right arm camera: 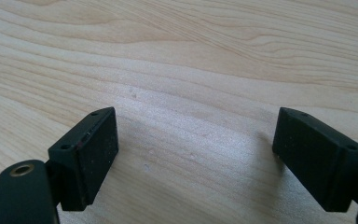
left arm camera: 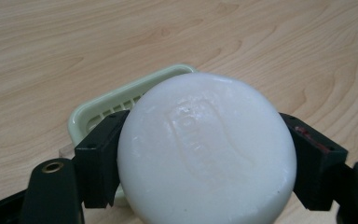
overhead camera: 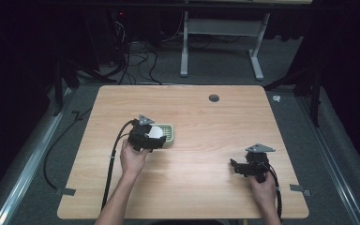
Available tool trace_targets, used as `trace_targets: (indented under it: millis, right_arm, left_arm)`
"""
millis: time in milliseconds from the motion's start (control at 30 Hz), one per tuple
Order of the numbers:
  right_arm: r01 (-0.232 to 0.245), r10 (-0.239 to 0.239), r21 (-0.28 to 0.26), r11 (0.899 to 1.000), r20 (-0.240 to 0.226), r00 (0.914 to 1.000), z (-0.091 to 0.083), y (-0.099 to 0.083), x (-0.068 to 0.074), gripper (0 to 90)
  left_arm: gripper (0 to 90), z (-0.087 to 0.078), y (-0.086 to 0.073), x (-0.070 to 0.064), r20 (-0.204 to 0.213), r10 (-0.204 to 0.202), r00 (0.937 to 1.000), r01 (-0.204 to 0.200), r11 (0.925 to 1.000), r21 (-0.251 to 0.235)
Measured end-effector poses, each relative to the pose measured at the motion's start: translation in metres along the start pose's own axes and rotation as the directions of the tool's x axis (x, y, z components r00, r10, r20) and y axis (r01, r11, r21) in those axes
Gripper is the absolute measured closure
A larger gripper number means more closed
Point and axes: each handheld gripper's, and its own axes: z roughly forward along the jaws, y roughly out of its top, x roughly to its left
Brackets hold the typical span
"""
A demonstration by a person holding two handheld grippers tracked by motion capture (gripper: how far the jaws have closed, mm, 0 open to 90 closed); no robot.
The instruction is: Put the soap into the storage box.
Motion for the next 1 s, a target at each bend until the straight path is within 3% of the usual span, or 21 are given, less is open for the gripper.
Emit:
trace_targets:
  millis: [200,333,600,1000]
  right_arm:
    - [-0.003,0.003,0.001,1.0,0.0,1.0,0.0,0.0,0.0,15.2]
    - [-0.003,0.003,0.001,1.0,0.0,1.0,0.0,0.0,0.0,15.2]
    - [-0.003,0.003,0.001,1.0,0.0,1.0,0.0,0.0,0.0,15.2]
    - [-0.004,0.004,0.0,1.0,0.0,1.0,0.0,0.0,0.0,15.2]
  left_arm:
    - [24.9,0.012,0.007,0.003,-0.022,0.018,0.9996,-0.017,0.9992,0.035]
    - [24.9,0.016,0.011,0.007,-0.021,-0.001,0.9998,0.002,0.9995,0.031]
    - [24.8,0.027,0.019,0.01,-0.06,0.014,0.9981,-0.011,0.999,0.044]
    - [24.8,0.052,0.022,0.02,-0.088,-0.031,0.9956,0.038,0.9968,0.071]
